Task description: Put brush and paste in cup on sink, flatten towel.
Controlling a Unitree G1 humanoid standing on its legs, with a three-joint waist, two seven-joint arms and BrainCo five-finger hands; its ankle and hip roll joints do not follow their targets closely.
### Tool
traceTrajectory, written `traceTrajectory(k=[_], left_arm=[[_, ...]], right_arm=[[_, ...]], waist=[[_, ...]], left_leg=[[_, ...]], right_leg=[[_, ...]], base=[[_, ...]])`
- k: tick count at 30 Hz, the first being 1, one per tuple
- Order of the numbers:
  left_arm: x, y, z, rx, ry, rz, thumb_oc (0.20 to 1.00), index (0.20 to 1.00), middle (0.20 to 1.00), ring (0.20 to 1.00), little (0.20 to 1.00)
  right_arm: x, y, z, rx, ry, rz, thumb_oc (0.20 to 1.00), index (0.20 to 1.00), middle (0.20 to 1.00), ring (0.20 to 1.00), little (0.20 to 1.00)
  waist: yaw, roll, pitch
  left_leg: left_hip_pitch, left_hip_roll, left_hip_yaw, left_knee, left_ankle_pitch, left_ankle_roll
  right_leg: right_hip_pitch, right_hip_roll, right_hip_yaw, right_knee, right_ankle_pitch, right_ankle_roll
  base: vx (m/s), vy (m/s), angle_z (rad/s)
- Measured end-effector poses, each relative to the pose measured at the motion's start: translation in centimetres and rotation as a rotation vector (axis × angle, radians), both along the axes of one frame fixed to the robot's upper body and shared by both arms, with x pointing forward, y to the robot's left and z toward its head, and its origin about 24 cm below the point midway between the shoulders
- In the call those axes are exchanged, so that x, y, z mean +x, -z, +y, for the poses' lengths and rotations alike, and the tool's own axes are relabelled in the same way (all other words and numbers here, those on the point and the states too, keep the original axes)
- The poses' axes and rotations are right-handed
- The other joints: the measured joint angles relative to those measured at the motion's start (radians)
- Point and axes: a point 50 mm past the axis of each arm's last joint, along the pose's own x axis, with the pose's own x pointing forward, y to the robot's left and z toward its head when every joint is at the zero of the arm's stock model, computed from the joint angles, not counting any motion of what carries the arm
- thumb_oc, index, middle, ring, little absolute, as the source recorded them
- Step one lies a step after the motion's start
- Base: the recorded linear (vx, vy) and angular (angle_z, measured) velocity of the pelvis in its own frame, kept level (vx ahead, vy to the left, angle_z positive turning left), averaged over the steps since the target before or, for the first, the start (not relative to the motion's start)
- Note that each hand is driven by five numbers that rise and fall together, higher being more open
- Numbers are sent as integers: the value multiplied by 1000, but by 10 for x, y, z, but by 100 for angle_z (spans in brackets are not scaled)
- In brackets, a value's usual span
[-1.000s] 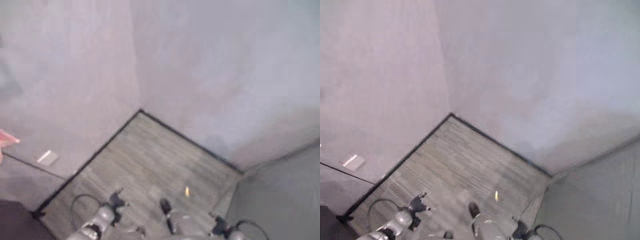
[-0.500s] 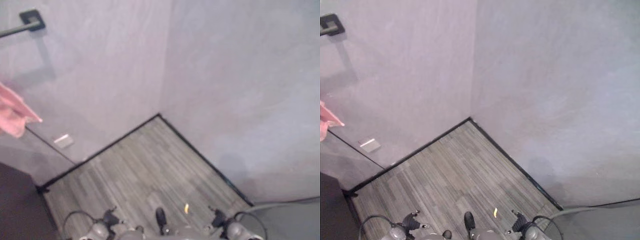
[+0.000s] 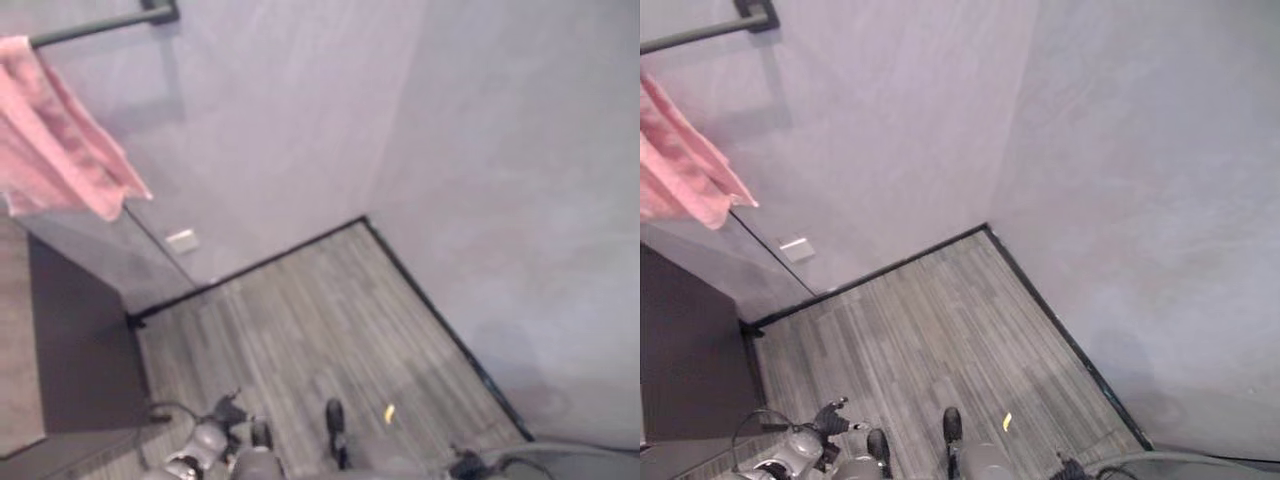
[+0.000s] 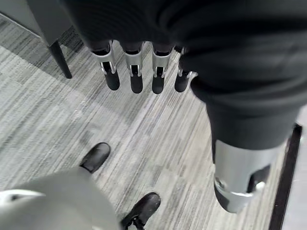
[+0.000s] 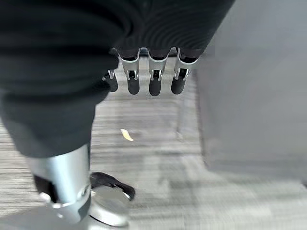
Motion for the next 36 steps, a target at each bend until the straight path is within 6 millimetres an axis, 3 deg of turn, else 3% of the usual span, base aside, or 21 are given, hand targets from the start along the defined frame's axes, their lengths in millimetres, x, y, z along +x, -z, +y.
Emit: traceTrajectory(k=[3,6,7,9,14,18,20,23,26,27,28,30,32,34,35,36], left_arm=[[-8,3,0,-7,-11,18,1000,1000,1000,1000,1000],[-22,8,2,-13,-46,53,1000,1000,1000,1000,1000],[-24,8,2,-13,-52,59,1000,1000,1000,1000,1000],[-40,14,5,-16,-105,113,1000,1000,1000,1000,1000],[-58,17,12,-10,-132,162,1000,1000,1000,1000,1000],[-64,18,14,-8,-139,184,1000,1000,1000,1000,1000],[-61,18,13,-15,-131,171,1000,1000,1000,1000,1000],[-54,16,14,-8,-119,158,1000,1000,1000,1000,1000],[-39,12,15,1,-105,122,1000,1000,1000,1000,1000],[-35,10,15,1,-99,110,1000,1000,1000,1000,1000],[-37,10,18,7,-102,116,1000,1000,1000,1000,1000],[-43,9,28,36,-109,132,1000,1000,1000,1000,1000],[-50,9,37,66,-124,146,1000,1000,1000,1000,1000],[-56,8,45,90,-140,156,1000,1000,1000,1000,1000],[-54,11,35,70,-136,163,1000,1000,1000,1000,1000],[-53,12,30,56,-129,162,1000,1000,1000,1000,1000]], right_arm=[[-15,3,1,1,14,60,1000,1000,1000,1000,1000],[-21,3,1,3,25,69,1000,1000,1000,1000,1000],[-17,3,1,6,29,55,1000,1000,1000,1000,1000],[12,-1,4,24,41,-34,1000,1000,1000,1000,1000],[35,-3,13,67,26,-98,1000,1000,1000,1000,1000],[42,-3,20,81,-2,-109,1000,1000,1000,1000,1000],[34,-1,22,85,-19,-75,1000,1000,1000,1000,1000],[24,1,20,77,-7,-41,1000,1000,1000,1000,1000],[19,2,19,71,-8,-13,1000,1000,1000,1000,1000],[11,4,19,74,-5,9,1000,1000,1000,1000,1000],[0,7,23,87,2,36,1000,1000,1000,1000,1000],[-8,9,31,110,3,55,1000,1000,1000,1000,1000],[-9,10,37,124,-2,56,1000,1000,1000,1000,1000],[-10,12,43,136,-10,61,1000,1000,1000,1000,1000],[-7,11,41,134,-30,47,1000,1000,1000,1000,1000],[-9,10,40,136,-31,44,1000,1000,1000,1000,1000]], waist=[[3,14,-15],[2,23,-42],[2,25,-46],[22,28,-53],[66,18,-75],[94,0,-82],[101,-10,-86],[92,-12,-89],[77,-15,-66],[56,-10,-62],[31,-7,-60],[30,-24,-61],[38,-42,-62],[34,-74,-70],[25,-62,-49],[23,-51,-42]], left_leg=[[33,-16,-24,-48,47,2],[63,-27,-26,-65,51,7],[67,-30,-28,-66,53,4],[91,-45,-24,-75,53,2],[115,-66,-34,-76,38,15],[111,-83,-51,-74,29,29],[112,-92,-70,-74,24,36],[116,-106,-104,-80,21,55],[115,-126,-158,-77,29,78],[117,-131,-189,-76,30,84],[142,-129,-230,-90,39,103],[150,-127,-242,-91,40,103],[141,-129,-238,-91,30,89],[129,-148,-239,-91,25,78],[113,-143,-269,-46,-10,56],[115,-139,-283,-35,-20,54]], right_leg=[[18,-8,-3,4,-17,20],[36,-13,-4,13,-34,31],[36,-15,-1,21,-37,31],[50,-27,6,34,-53,37],[59,-44,9,83,-97,52],[51,-59,1,108,-117,67],[50,-72,-5,128,-131,84],[13,-81,34,246,-143,102],[-76,-73,104,465,-138,115],[-80,-55,155,507,-137,117],[-88,-9,233,557,-192,139],[-94,38,256,512,-209,134],[-107,37,208,344,-165,103],[-103,23,197,217,-58,112],[-115,32,191,281,-68,110],[-107,37,197,290,-80,119]], base=[[73,104,10],[60,102,7],[72,126,7],[85,121,-1],[64,123,11],[50,169,13],[57,194,27],[12,156,34],[60,100,48],[140,100,101],[107,77,84],[63,23,46],[48,6,-3],[92,-12,18],[148,-56,39],[148,-55,45]])
